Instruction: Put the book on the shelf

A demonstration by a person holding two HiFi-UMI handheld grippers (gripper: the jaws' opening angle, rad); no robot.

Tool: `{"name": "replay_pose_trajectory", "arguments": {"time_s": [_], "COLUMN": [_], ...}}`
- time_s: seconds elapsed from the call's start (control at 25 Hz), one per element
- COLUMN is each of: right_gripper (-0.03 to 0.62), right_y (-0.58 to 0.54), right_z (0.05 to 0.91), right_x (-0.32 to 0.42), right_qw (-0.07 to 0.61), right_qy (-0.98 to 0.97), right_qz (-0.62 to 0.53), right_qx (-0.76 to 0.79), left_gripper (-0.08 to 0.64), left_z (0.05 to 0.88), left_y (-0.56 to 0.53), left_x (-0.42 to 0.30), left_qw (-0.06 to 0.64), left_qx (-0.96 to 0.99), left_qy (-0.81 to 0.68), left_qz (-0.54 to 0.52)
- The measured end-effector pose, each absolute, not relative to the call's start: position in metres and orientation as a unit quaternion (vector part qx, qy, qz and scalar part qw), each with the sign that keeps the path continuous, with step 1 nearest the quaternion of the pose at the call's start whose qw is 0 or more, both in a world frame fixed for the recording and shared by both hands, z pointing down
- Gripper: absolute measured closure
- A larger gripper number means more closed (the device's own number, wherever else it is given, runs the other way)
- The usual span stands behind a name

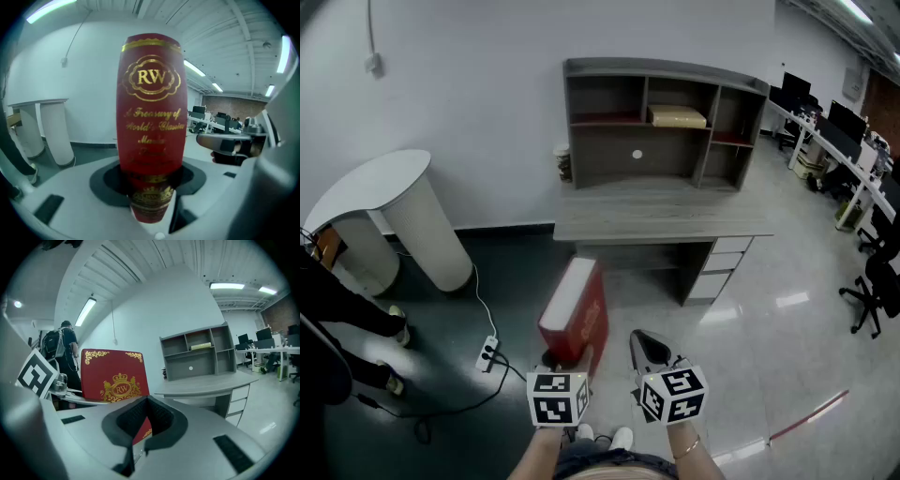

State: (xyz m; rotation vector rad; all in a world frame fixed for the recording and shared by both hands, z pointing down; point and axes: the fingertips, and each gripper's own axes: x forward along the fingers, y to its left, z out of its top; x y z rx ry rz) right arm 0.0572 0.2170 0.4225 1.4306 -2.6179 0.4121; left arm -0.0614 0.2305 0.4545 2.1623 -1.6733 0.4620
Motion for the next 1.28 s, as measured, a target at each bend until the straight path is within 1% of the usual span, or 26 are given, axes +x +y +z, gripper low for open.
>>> {"name": "replay_pose_trajectory", "arguments": {"time_s": [0.4, 1.0, 1.28], "right_gripper": [0.583, 0.583, 0.583], "right_y": [0.215, 0.204, 0.171], "right_z": [0.423, 0.421, 0.423], "right_x": [0.067, 0.086, 0.088], "right_qw": [0.075, 0.059, 0.057], "right_qy": [-0.864, -0.87, -0.867], "right_qz": [0.129, 0.13, 0.134], "right_qx": [0.481, 0.472, 0.476], "left_gripper": [0.331, 0.331, 0.331], "left_z": [0.46, 0.451, 0.444], "left_y": [0.227, 0.206, 0.167], "left_x": [-0.057, -0.044, -0.049], "left_qw": [0.202, 0.188, 0.182], "left_qx": [0.763, 0.76, 0.758], "left_qy": [-0.595, -0.605, -0.609], "left_qz": [0.152, 0.148, 0.143]}}
